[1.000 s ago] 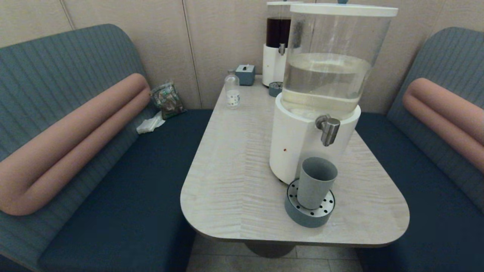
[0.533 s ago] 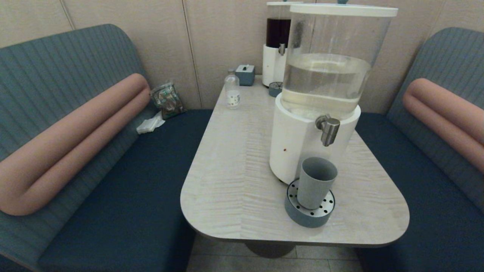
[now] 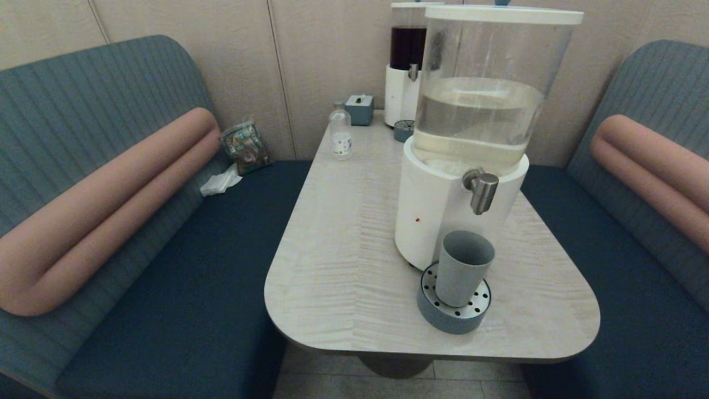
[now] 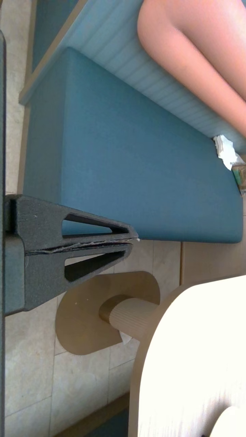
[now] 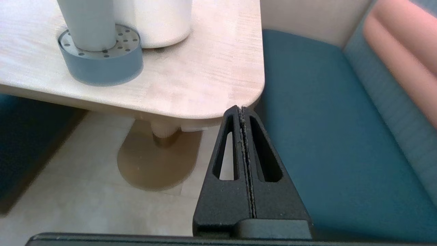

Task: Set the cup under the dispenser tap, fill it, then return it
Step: Place the cup next to the water dispenser

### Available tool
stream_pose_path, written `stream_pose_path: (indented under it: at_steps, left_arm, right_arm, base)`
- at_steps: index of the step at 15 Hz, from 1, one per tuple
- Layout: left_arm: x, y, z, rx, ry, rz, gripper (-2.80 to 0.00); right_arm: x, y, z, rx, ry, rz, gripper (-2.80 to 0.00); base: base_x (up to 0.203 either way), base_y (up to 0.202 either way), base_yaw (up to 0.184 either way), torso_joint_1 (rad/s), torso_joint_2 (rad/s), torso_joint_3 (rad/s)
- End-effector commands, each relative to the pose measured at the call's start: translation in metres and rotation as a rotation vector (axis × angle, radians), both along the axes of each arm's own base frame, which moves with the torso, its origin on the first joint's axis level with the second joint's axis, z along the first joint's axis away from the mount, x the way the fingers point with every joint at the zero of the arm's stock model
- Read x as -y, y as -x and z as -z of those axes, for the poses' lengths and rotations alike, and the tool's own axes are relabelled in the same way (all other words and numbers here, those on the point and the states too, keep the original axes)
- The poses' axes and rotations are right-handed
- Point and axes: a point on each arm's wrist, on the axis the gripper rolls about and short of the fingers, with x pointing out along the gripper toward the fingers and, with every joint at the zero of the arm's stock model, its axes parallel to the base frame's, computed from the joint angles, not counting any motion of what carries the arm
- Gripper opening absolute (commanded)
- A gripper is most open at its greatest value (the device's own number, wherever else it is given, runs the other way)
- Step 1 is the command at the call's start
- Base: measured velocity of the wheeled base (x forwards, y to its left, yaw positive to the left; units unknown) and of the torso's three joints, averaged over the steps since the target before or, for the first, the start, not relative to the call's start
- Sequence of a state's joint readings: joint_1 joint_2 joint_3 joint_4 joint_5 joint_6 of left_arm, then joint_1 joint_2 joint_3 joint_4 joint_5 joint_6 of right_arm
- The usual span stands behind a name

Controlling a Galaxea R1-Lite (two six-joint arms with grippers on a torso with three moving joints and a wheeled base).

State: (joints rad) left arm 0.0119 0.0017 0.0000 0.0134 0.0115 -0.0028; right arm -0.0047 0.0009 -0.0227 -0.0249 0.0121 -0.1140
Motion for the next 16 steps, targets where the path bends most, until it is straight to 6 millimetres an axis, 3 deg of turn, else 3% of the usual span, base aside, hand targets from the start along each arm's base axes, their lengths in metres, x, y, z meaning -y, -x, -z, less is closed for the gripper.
stream_pose_path:
  at_steps: [1, 4, 5, 7, 9, 10, 12, 13, 15, 16]
  left_arm:
    - [0.000, 0.000, 0.000, -0.003, 0.000, -0.001, -2.80]
    - [0.000, 0.000, 0.000, 0.000, 0.012, -0.004, -2.80]
    - [0.000, 0.002, -0.010, 0.039, 0.024, -0.002, -2.80]
    - [0.001, 0.009, -0.054, 0.124, 0.042, 0.021, -2.80]
    - [0.001, 0.001, -0.118, 0.150, 0.099, 0.059, -2.80]
    - [0.001, -0.017, -0.149, 0.118, 0.134, 0.090, -2.80]
    - [0.004, -0.086, -0.194, -0.027, 0.193, 0.191, -2.80]
    - [0.007, -0.125, -0.201, -0.091, 0.215, 0.271, 0.00]
    - [0.015, -0.192, -0.197, -0.129, 0.228, 0.485, 0.00]
    - [0.019, -0.219, -0.183, -0.110, 0.196, 0.587, 0.00]
  right_arm:
    - [0.000, -0.001, 0.011, -0.084, -0.005, -0.006, -2.80]
    - [0.000, -0.001, 0.010, -0.070, -0.029, -0.005, -2.80]
    - [0.000, -0.001, 0.010, -0.070, -0.036, -0.005, -2.80]
    - [0.000, -0.001, 0.010, -0.070, -0.038, -0.005, -2.80]
    - [0.000, -0.001, 0.010, -0.070, -0.038, -0.005, -2.80]
    - [0.000, -0.001, 0.010, -0.070, -0.038, -0.005, -2.80]
    - [0.000, -0.001, 0.010, -0.070, -0.038, -0.005, -2.80]
    - [0.000, -0.001, 0.010, -0.070, -0.038, -0.005, -2.80]
    - [0.000, -0.001, 0.010, -0.070, -0.038, -0.005, -2.80]
    - [0.000, -0.001, 0.010, -0.070, -0.038, -0.005, -2.80]
  base:
    - [0.000, 0.000, 0.000, 0.000, 0.00, 0.000]
    - [0.000, 0.000, 0.000, 0.000, 0.00, 0.000]
    - [0.000, 0.000, 0.000, 0.000, 0.00, 0.000]
    - [0.000, 0.000, 0.000, 0.000, 0.00, 0.000]
    - [0.000, 0.000, 0.000, 0.000, 0.00, 0.000]
    - [0.000, 0.000, 0.000, 0.000, 0.00, 0.000]
    - [0.000, 0.000, 0.000, 0.000, 0.00, 0.000]
    - [0.000, 0.000, 0.000, 0.000, 0.00, 0.000]
    - [0.000, 0.000, 0.000, 0.000, 0.00, 0.000]
    - [0.000, 0.000, 0.000, 0.000, 0.00, 0.000]
